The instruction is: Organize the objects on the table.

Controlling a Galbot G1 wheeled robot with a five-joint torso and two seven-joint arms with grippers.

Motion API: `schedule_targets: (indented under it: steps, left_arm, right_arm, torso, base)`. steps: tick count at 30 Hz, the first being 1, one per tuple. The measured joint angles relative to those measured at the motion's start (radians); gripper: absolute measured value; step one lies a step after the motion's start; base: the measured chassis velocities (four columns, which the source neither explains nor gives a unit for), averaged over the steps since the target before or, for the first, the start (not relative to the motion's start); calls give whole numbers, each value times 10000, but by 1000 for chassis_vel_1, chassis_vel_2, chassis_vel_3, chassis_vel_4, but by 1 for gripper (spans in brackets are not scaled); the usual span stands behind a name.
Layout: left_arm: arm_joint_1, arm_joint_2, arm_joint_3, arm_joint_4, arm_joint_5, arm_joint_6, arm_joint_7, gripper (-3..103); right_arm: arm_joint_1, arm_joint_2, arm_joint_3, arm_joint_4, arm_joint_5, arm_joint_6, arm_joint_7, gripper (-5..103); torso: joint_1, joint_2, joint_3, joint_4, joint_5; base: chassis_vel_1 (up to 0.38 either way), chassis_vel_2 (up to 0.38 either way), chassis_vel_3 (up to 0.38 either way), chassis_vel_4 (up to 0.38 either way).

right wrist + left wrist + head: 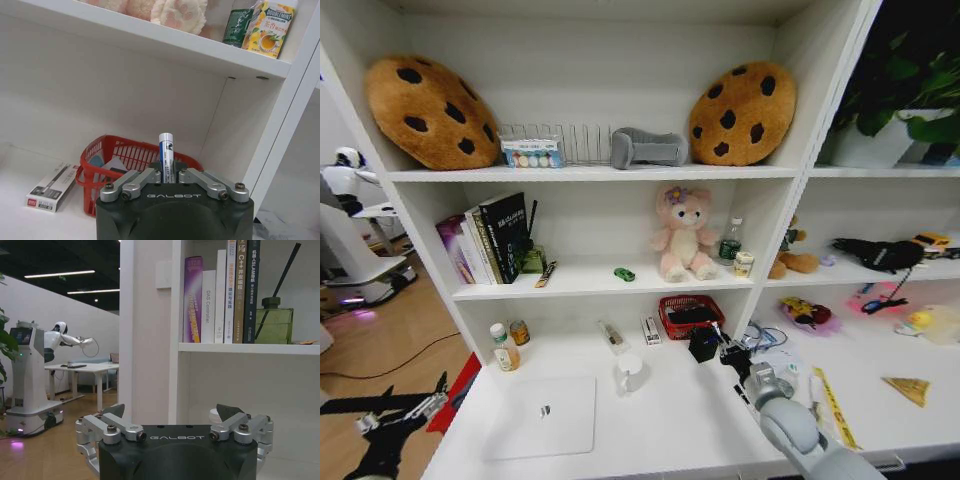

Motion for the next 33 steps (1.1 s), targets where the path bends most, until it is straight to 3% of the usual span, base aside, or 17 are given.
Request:
schedule_targets:
  steps: [22, 33]
  left_arm:
    - [-60, 44, 1, 56, 58, 76, 12, 100]
    - [-12, 72, -61, 119, 47, 68, 12, 100]
  right_arm:
    - [2835, 418, -1830, -2630, -35, 934, 73, 10]
    - [3625, 594, -2585, -3025, 121, 881, 193, 10]
  torso:
    - [1, 0, 1, 1, 1]
    - [1, 0, 1, 1, 0]
  base:
    - [0, 0, 0, 0]
    - [0, 0, 0, 0]
